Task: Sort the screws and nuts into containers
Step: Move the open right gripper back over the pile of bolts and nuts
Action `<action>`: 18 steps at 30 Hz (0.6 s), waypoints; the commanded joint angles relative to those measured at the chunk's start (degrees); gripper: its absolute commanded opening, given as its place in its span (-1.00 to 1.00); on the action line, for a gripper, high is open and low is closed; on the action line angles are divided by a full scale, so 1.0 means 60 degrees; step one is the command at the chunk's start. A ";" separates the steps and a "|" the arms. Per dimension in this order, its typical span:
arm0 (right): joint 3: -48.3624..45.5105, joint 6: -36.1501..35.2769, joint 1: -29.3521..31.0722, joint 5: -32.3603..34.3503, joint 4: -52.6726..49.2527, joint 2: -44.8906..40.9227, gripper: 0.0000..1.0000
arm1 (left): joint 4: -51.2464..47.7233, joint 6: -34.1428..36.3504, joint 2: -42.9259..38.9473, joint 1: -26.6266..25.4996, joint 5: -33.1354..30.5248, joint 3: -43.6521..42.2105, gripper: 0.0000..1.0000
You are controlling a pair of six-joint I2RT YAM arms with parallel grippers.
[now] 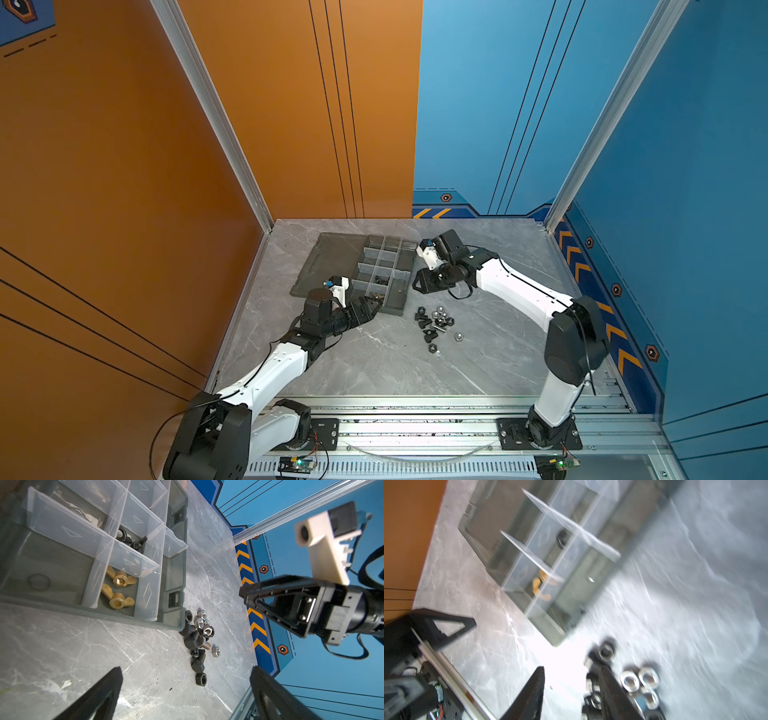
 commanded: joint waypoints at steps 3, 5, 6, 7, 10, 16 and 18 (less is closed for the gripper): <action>-0.1718 0.0305 -0.0353 0.0246 -0.0388 -0.0912 -0.08 | 0.0274 -0.0052 0.0286 -0.0086 -0.0226 -0.0015 0.95; -0.2147 0.0357 -0.0375 0.0332 -0.0350 -0.1035 -0.07 | 0.0326 -0.0053 0.0490 -0.0130 -0.0179 0.0072 0.95; -0.2329 0.0386 -0.0394 0.0364 -0.0334 -0.1046 -0.07 | 0.0326 -0.0053 0.0596 -0.0147 -0.0152 0.0138 0.95; -0.2432 0.0400 -0.0413 0.0409 -0.0333 -0.1030 -0.07 | 0.0345 -0.0039 0.0672 -0.0184 -0.0115 0.0185 0.95; -0.2691 0.0430 -0.0454 0.0414 -0.0255 -0.0949 -0.07 | 0.0353 -0.0016 0.0871 -0.0237 -0.0108 0.0302 0.95; -0.2961 0.0432 -0.0452 0.0220 -0.0064 -0.0617 -0.08 | 0.0366 -0.0060 0.1017 -0.0327 -0.0159 0.0352 0.95; -0.3045 0.0408 -0.0450 0.0158 0.0007 -0.0518 -0.08 | 0.0368 -0.0067 0.1032 -0.0356 -0.0170 0.0372 0.95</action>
